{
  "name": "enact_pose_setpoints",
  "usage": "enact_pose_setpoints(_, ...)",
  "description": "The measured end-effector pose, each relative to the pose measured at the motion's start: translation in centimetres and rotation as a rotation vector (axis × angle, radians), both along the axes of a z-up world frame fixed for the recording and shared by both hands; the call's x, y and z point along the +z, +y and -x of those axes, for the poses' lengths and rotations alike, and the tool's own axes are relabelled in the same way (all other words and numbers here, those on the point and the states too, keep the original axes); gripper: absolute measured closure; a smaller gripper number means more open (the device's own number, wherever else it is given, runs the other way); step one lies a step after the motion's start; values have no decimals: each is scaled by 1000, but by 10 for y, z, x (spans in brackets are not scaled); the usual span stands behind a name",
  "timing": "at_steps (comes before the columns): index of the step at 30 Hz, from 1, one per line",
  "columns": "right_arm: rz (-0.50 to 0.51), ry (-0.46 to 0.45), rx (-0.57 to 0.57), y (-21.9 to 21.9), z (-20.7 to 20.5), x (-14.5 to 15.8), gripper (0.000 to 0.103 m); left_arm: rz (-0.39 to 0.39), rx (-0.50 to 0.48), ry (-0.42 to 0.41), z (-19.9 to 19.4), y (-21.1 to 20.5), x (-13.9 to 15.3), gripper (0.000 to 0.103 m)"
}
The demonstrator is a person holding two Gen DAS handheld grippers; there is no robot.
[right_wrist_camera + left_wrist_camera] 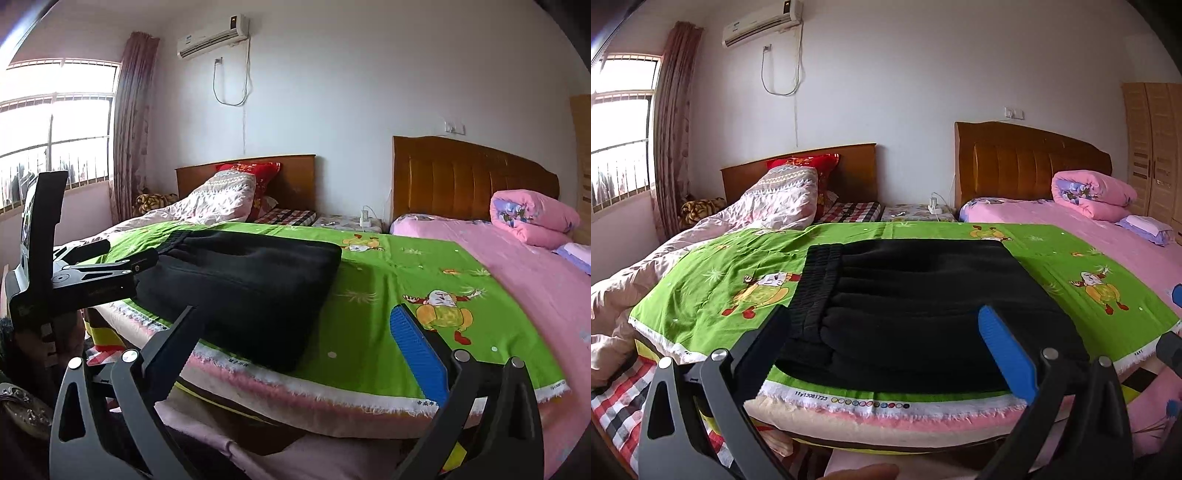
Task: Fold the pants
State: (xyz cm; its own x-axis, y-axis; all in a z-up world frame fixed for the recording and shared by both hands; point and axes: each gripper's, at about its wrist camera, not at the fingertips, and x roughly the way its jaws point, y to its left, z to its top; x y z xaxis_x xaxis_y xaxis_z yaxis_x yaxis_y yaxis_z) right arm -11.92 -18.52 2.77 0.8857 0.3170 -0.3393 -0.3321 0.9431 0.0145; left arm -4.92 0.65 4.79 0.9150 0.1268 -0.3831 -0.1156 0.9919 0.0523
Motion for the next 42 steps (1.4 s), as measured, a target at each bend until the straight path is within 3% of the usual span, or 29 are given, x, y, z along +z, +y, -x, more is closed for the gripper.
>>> enact_pose_setpoints(42, -2, 25, 1, 0, -6, -2, 5, -5, -10, 21, -3, 4, -4, 1)
